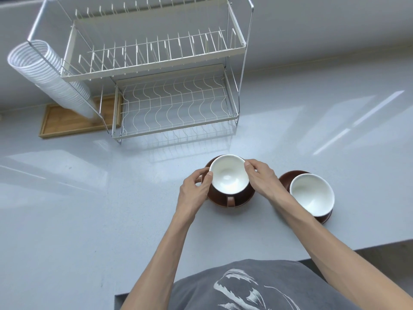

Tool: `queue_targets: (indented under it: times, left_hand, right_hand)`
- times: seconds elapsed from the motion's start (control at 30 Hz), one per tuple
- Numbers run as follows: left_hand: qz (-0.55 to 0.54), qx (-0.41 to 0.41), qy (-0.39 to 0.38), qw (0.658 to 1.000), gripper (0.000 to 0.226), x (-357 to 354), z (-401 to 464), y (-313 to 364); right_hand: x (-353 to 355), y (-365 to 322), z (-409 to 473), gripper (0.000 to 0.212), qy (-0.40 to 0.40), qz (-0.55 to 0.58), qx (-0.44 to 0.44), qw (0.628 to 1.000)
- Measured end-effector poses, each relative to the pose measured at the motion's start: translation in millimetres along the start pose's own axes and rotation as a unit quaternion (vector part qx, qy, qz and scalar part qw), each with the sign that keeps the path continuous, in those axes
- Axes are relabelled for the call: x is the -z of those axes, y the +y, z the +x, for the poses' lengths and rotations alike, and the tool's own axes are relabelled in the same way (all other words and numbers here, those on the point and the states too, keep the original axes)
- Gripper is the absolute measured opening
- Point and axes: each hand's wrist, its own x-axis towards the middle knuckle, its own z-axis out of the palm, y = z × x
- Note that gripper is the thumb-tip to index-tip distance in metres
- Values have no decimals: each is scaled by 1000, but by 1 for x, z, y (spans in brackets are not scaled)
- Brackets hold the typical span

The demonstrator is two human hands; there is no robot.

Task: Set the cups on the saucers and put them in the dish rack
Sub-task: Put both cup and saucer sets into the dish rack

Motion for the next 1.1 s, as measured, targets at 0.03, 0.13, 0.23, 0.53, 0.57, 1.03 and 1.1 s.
queue_targets:
  times: [0.03, 0.13, 0.23, 0.53, 0.57, 1.03, 1.1]
  left_hand:
    - [-1, -3, 2, 1000, 35, 3, 1, 3]
    - [-6, -11, 12, 1000, 35, 11, 7, 13]
    - [-6, -22, 20, 1000, 24, 19, 12, 26]
    - [-11, -37, 36, 999, 32, 39, 41, 69]
    - [-13, -40, 38, 998, 32, 41, 45, 73]
    - [-27, -51, 67, 996, 30, 66, 117, 132]
    - [-30, -53, 69, 996, 28, 70, 129, 140]
  right_hand:
    - [1, -4, 3, 34, -2, 1, 4, 1000]
    - [2, -17, 11, 35, -7, 11, 14, 1000]
    - [3, -29, 23, 35, -7, 19, 22, 1000]
    - [10, -69, 58, 32, 2, 30, 50, 998]
    - [11, -74, 63, 33, 3, 29, 51, 998]
    - [11, -137, 138, 34, 14, 16, 88, 996]
    - [9, -146, 152, 34, 18, 10, 94, 995]
